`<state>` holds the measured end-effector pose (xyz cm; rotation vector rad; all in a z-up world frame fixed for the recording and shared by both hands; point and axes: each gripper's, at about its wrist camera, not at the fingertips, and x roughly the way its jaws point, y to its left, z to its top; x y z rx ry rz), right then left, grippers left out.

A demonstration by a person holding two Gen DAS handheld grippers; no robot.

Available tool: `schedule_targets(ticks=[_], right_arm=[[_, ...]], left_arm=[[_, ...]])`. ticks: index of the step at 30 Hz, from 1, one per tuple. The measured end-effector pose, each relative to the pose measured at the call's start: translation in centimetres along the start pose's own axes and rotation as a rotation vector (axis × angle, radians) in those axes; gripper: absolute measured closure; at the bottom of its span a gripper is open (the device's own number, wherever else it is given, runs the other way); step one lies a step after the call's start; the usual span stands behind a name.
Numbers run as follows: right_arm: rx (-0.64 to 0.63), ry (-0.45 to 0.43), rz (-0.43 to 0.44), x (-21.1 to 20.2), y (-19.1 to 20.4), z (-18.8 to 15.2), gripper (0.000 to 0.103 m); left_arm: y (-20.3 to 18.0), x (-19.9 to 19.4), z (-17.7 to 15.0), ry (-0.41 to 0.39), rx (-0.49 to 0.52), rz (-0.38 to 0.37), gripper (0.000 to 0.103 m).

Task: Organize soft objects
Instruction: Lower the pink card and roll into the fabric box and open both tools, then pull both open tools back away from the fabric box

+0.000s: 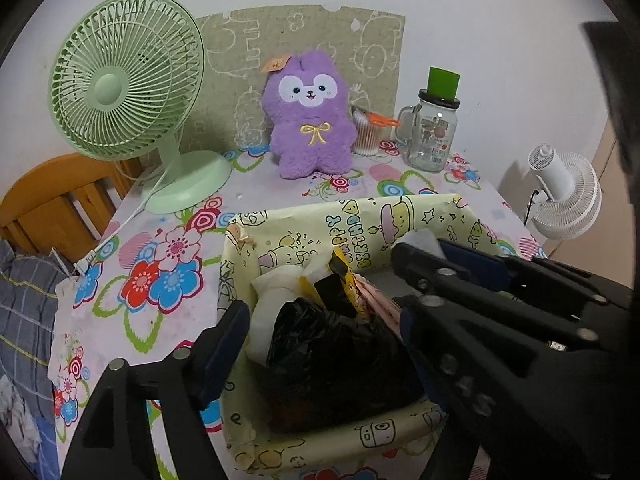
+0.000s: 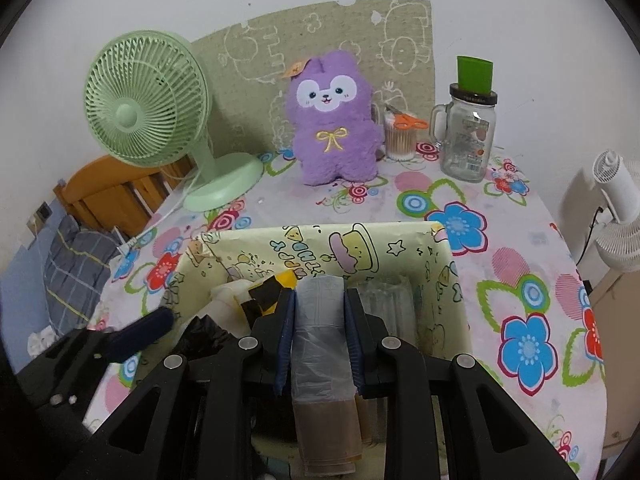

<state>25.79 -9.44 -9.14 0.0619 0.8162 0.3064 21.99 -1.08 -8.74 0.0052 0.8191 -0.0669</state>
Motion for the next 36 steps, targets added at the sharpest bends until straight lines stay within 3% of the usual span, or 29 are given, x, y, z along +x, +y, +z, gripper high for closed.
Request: schedule_targets(ticks=[6, 9, 10, 21, 36], right_arm=[[-0.006, 0.001, -0.006, 0.6, 0.1, 0.0, 0.072], [-0.003, 0.026, -0.009, 0.7, -0.1, -0.1, 0.043], [0.002, 0.027, -0.008, 0.5, -0.2, -0.2, 0.04], [0.045, 0.0, -0.031, -2.4, -1.8, -1.3, 0.03], [0.059, -0.016, -0.058, -5.5, -2.4, -3.8, 0.027]], left_arm=[[0.5, 0.2, 0.0, 0.0, -0.011, 0.001, 0.022], [0.3, 0.3, 0.1, 0.007, -0.007, 0.002, 0.02], [0.2, 0.4, 0.1, 0.01, -0.004, 0.002, 0.019], [-1.1, -1.0, -0.3, -0.007, 0.013, -0.021, 0.013], [-2.3, -2.8, -2.2, -0.016, 0.02, -0.017, 0.008]])
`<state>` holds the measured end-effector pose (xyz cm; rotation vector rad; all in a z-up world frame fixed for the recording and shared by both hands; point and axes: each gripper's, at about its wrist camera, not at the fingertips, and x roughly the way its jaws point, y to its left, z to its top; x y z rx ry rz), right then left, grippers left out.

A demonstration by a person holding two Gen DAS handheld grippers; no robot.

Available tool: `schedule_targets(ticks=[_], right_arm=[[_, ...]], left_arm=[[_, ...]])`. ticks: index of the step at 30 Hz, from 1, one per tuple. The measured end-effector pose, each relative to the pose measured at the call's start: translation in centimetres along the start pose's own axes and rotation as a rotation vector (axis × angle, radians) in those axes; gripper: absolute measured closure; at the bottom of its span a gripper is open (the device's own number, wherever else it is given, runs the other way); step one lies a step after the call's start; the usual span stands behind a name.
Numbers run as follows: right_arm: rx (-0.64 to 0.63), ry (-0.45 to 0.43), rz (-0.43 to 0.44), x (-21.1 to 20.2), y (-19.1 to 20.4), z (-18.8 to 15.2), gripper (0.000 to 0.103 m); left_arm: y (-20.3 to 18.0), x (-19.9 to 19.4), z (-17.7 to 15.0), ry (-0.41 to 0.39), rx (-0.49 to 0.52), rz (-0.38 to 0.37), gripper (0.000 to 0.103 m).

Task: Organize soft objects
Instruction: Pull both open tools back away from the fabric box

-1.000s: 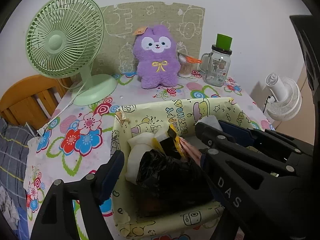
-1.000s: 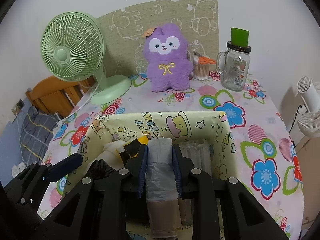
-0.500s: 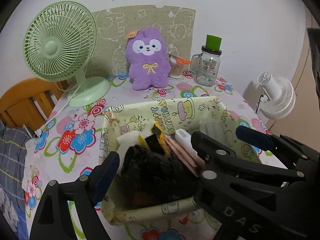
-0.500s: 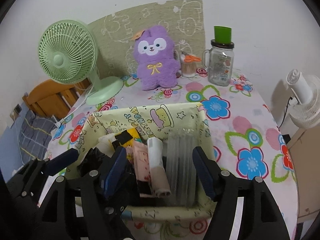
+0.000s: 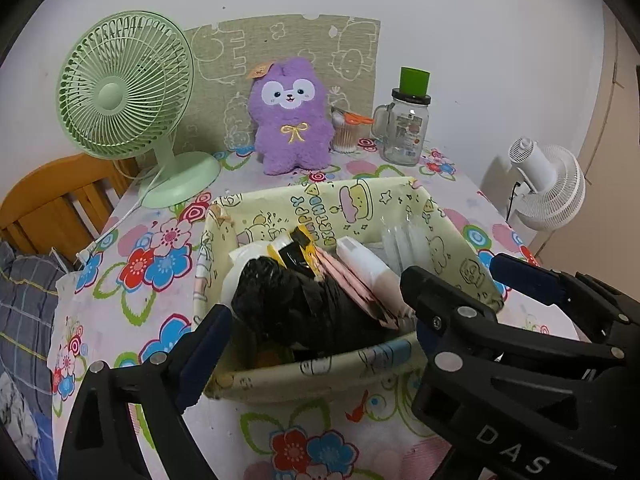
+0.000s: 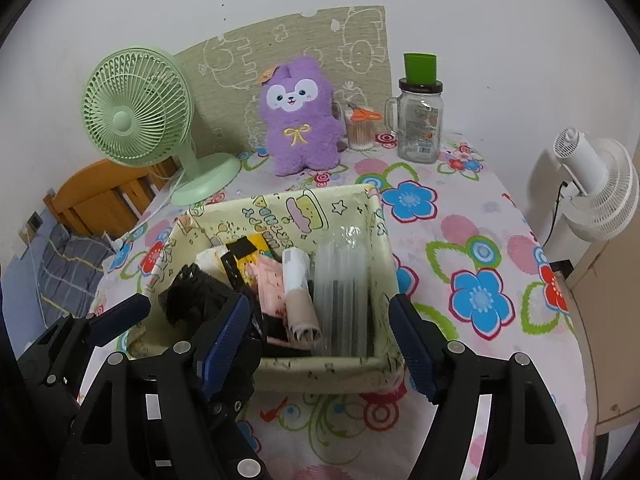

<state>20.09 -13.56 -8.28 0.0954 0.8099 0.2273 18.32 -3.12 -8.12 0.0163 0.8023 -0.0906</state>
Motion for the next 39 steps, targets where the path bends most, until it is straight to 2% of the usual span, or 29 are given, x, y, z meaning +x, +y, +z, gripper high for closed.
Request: schedule_targets(ticks=[12, 29, 39], right_arm=[[-0.014, -0.019, 0.0, -2.3, 0.2, -2.0, 0.027], [-0.028, -0.087, -0.054, -6.2, 0.4, -4.6, 0.027], [-0.023, -0.093, -0.072, -7.5, 0.1, -6.3, 0.027]], left_arm=[[-0.5, -1.4, -1.8, -0.006, -0.006, -0.005, 0.008], [-0.6, -4.6, -3.9, -0.037, -0.007, 0.003, 0.008], [0.0, -5.6, -5.7, -0.031, -0.028, 0.01, 0.008]])
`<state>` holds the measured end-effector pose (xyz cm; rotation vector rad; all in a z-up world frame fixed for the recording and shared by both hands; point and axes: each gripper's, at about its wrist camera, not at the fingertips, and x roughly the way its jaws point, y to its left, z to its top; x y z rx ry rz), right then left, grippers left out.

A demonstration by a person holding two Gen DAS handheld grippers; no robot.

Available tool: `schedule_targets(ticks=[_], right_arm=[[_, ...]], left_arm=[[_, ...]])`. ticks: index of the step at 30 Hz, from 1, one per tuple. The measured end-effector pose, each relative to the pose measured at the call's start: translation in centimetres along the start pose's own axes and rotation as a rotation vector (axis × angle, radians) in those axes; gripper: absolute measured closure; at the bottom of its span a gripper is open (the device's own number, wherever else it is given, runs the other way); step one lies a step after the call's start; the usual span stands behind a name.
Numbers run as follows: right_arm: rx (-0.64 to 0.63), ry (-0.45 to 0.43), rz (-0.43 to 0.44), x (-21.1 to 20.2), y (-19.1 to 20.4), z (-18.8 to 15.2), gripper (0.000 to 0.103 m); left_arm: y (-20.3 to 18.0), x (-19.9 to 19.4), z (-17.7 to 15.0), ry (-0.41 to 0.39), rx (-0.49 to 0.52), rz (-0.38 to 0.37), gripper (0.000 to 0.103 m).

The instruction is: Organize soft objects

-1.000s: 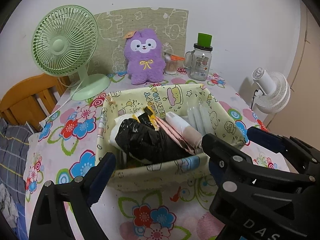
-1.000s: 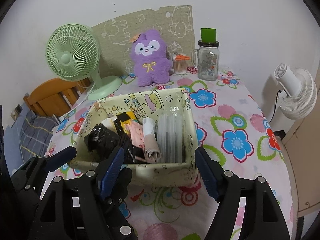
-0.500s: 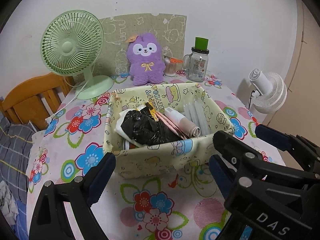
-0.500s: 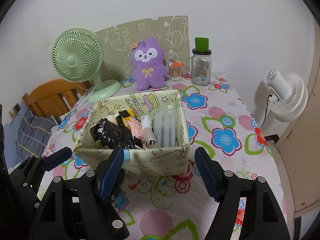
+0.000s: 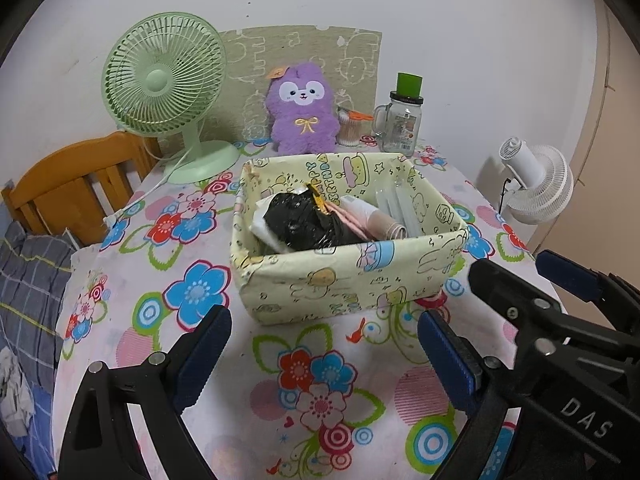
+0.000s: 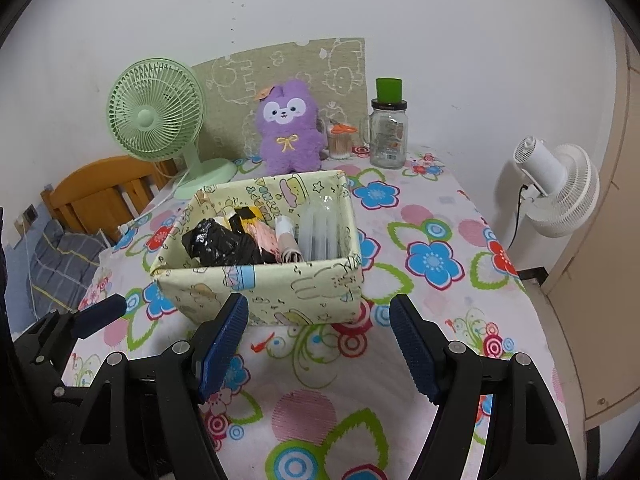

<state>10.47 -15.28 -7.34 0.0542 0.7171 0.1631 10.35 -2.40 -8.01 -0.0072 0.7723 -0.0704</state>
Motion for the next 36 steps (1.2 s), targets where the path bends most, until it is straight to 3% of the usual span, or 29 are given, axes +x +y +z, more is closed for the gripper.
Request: schedule_targets(ticks=[12, 26, 36], right_arm=[[-0.013, -0.019, -0.023, -2.4, -0.3, -1.2, 0.027], [-0.052, -0.054, -0.036, -5.5, 0.4, -1.5, 0.027], [-0.067, -0.104, -0.038, -8.3, 1.3, -1.7, 0.027]], left_arm=[[1.3, -1.9, -1.3, -0.016, -0.01, 0.031, 0.007], [2.4, -6.3, -1.4, -0.102, -0.033, 0.024, 0.007], [2.0, -9.5, -1.7, -0.159, 0.006, 0.049, 0.006]])
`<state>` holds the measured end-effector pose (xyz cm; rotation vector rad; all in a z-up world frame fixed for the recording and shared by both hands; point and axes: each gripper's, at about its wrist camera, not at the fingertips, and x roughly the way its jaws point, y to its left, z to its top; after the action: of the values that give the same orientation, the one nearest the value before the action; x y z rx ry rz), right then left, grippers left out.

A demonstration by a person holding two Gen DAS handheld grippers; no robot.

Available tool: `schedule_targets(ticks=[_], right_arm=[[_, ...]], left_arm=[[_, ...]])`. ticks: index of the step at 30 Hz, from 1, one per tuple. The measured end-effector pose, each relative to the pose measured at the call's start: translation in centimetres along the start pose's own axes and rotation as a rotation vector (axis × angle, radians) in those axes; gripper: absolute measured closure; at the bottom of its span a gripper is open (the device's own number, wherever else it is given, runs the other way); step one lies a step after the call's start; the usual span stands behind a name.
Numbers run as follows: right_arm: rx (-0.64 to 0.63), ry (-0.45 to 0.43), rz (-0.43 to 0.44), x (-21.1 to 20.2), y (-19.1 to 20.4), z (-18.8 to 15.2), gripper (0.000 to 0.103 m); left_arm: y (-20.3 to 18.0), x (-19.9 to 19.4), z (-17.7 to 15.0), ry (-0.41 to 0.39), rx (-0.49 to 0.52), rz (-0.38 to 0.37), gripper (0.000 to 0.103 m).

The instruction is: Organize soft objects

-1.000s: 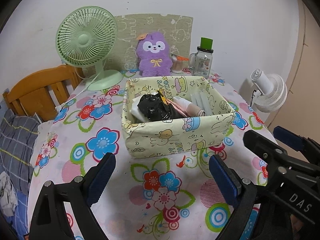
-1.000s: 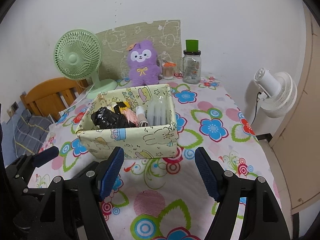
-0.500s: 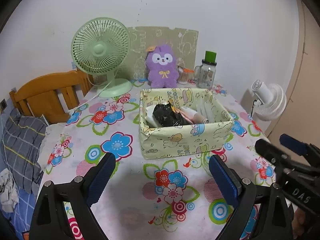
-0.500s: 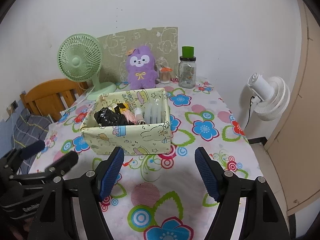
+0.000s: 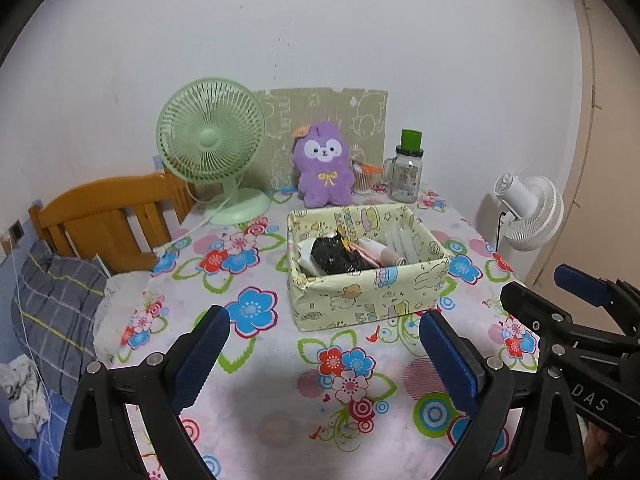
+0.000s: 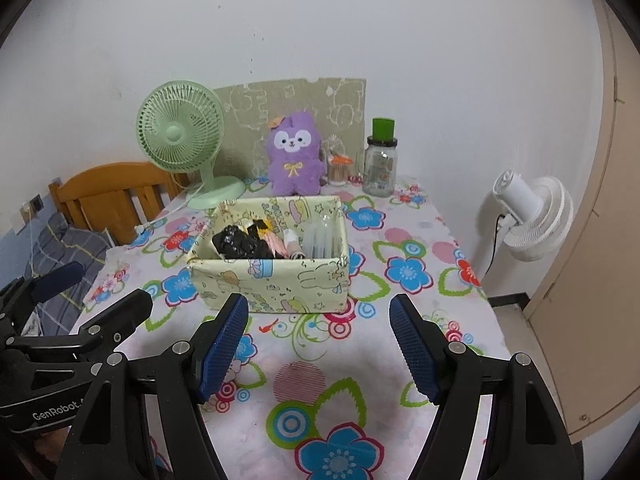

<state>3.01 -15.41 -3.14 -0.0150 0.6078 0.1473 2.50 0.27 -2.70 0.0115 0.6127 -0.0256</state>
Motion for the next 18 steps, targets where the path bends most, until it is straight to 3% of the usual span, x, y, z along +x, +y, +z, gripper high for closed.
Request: schedule_targets(ticks=[18], right_arm=[[0.008, -0.043, -0.013, -3.3, -0.1, 0.3, 0.027]], left_arm=[[-0.5, -3.2, 0.3, -0.067, 0.018, 0.005, 0.0]])
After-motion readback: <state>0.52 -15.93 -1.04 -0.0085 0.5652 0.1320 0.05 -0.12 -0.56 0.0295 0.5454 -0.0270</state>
